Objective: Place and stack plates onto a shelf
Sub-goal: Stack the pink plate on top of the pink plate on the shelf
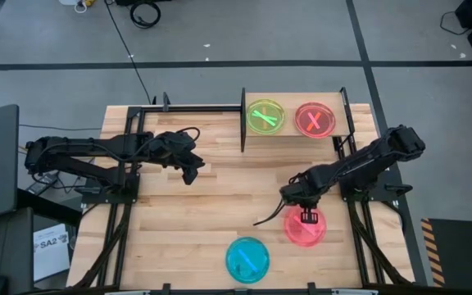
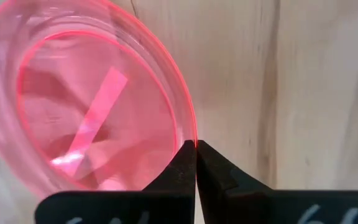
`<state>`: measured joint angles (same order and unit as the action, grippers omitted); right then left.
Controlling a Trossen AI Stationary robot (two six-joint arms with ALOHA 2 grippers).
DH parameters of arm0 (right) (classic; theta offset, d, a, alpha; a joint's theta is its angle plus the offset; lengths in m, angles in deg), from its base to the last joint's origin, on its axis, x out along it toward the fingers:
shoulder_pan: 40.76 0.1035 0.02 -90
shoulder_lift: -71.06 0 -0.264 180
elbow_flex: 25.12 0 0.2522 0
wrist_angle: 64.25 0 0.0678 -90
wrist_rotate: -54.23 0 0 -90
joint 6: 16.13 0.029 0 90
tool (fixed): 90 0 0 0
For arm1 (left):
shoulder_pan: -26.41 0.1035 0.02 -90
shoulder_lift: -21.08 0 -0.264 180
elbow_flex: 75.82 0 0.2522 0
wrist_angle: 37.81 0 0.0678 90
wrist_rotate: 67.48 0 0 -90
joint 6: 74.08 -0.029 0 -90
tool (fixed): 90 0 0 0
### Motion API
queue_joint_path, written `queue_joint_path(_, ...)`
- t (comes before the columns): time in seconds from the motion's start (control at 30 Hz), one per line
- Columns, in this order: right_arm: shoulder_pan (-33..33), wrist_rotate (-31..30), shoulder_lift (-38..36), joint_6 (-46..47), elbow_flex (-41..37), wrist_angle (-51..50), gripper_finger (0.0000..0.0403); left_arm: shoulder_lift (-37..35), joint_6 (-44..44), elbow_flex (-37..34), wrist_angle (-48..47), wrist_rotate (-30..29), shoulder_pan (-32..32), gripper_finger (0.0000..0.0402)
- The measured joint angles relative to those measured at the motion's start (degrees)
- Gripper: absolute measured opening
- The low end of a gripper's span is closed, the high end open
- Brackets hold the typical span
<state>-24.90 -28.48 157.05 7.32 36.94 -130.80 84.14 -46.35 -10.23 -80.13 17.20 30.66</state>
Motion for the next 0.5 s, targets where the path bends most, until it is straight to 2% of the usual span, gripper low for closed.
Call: queue_joint_path(0.5,-2.8,-0.3,0.0,-5.3,16.6,-19.5,0.0007,0.0,0.0,0.0,0.0,0.0,0.0,0.0096)
